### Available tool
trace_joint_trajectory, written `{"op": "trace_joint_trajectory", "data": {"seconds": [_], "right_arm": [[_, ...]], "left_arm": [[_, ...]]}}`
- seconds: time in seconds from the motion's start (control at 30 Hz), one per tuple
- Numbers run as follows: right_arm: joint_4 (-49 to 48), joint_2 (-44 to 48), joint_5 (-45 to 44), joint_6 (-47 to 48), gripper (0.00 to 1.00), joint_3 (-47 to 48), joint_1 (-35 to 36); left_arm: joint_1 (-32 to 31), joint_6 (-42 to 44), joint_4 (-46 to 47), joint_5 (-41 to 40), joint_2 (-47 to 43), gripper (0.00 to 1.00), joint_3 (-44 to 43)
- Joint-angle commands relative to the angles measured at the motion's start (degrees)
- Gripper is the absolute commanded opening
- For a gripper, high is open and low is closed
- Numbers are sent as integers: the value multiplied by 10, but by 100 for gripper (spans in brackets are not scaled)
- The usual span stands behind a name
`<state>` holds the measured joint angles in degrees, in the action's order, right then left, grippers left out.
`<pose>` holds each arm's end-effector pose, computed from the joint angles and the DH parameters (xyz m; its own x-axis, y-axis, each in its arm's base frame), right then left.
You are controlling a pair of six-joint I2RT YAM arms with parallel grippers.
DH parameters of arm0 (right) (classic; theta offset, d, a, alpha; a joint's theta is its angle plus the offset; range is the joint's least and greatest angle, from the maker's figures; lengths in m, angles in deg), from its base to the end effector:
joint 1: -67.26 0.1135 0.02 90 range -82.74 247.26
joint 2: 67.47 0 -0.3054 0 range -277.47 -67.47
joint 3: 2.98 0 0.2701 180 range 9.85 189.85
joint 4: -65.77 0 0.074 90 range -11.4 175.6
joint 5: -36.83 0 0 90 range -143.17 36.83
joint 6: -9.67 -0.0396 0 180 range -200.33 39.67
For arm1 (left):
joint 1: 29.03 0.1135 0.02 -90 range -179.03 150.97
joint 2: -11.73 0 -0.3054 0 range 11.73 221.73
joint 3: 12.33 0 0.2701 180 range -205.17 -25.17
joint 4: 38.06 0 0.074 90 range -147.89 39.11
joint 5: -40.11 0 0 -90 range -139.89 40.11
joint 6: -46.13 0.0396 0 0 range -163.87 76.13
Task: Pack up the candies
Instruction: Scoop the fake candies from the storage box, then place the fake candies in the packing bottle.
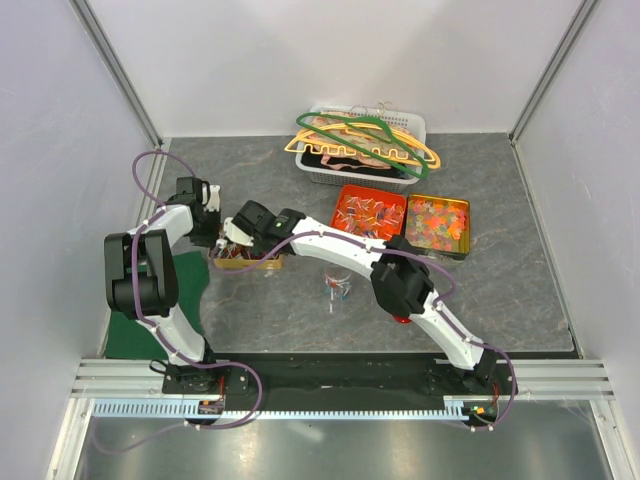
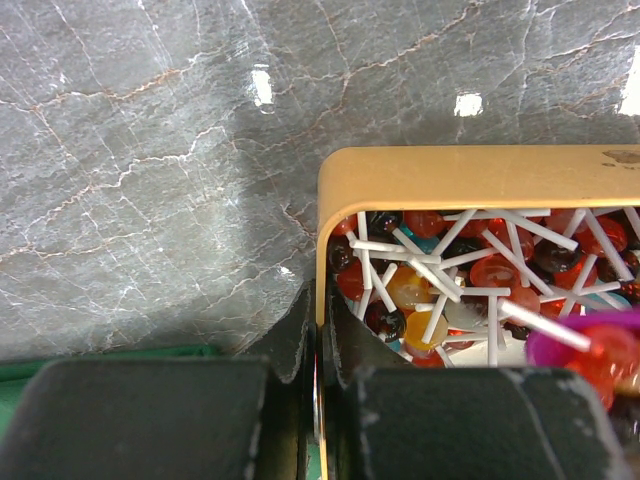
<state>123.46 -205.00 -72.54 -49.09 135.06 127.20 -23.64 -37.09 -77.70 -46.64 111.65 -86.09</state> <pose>0.2997 0.4917 0.2285 0.0168 -0.9477 -0.3189 -0.8394 0.1598 -0.5194 0.3602 0.0317 0.1917 -0.9101 0.0325 -0.4132 0.0371 0.9993 -0.0030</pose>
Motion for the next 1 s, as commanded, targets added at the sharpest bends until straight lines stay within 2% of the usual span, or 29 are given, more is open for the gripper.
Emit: {"op": "trace_joint_trajectory", "data": {"seconds": [0.0,0.73,0.97], "right_arm": [[-12,58,-3,-18,0,-17,-11],[-15,198,72,-23,0,-121,-54],[11,264,166,-21,0,-153,-104]], "left_arm": [[4,-7,11,15,-17,2,-9],[6,-8,12,14,-16,2,-8],[6,-7,11,17,-15,2,-9]]}}
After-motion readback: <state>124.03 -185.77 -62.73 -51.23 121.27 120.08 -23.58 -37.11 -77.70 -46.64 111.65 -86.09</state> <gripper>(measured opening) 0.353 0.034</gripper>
